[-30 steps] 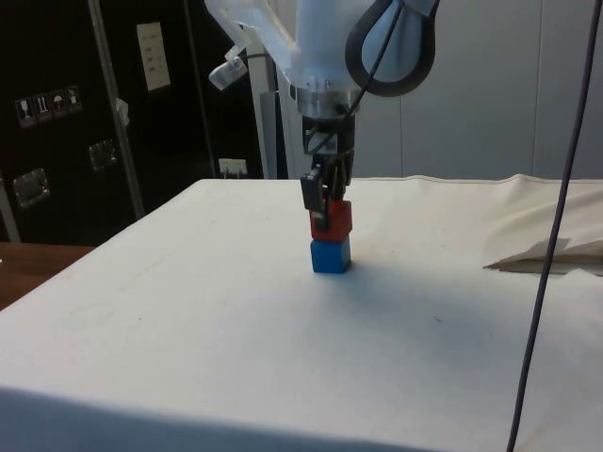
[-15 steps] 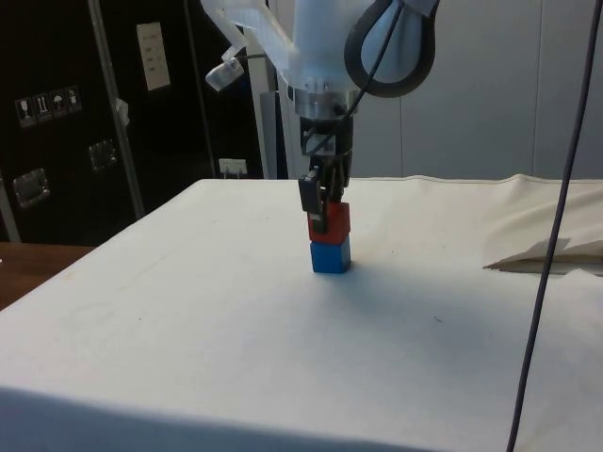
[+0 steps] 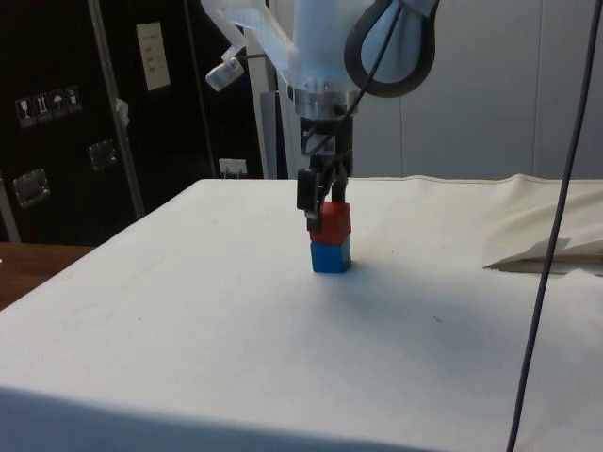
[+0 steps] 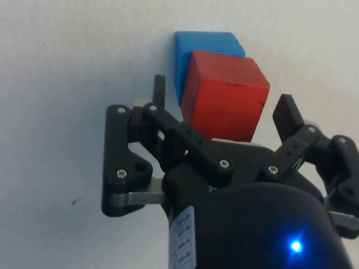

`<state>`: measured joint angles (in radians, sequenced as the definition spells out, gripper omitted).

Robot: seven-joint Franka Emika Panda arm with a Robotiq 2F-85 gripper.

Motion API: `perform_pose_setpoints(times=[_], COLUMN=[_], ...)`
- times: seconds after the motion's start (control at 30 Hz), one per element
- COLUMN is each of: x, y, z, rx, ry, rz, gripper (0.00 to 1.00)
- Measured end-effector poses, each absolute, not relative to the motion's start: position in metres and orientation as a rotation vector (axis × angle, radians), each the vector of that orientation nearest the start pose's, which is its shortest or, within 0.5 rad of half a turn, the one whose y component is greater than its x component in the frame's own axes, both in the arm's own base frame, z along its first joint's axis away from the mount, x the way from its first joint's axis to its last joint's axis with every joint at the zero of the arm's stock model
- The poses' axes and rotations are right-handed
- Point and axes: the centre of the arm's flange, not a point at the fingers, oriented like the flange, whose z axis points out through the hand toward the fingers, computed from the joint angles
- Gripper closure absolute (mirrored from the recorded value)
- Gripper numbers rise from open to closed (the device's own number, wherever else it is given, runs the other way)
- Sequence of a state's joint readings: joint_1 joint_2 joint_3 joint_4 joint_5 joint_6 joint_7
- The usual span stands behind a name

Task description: Stack the two cubes.

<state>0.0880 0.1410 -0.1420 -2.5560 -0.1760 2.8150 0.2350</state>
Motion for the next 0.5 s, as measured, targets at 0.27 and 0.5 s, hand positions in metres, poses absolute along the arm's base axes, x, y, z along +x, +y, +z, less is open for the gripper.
perform_pose_setpoints(times=[0.27,0.5], x=[0.465,0.468], y=[-0.018,-0.019], z=[0.227,0.244], rx=[-3.205,-3.2], ry=[0.196,0.21], rz=[-0.201,-0.231], gripper=[0.0,0.0])
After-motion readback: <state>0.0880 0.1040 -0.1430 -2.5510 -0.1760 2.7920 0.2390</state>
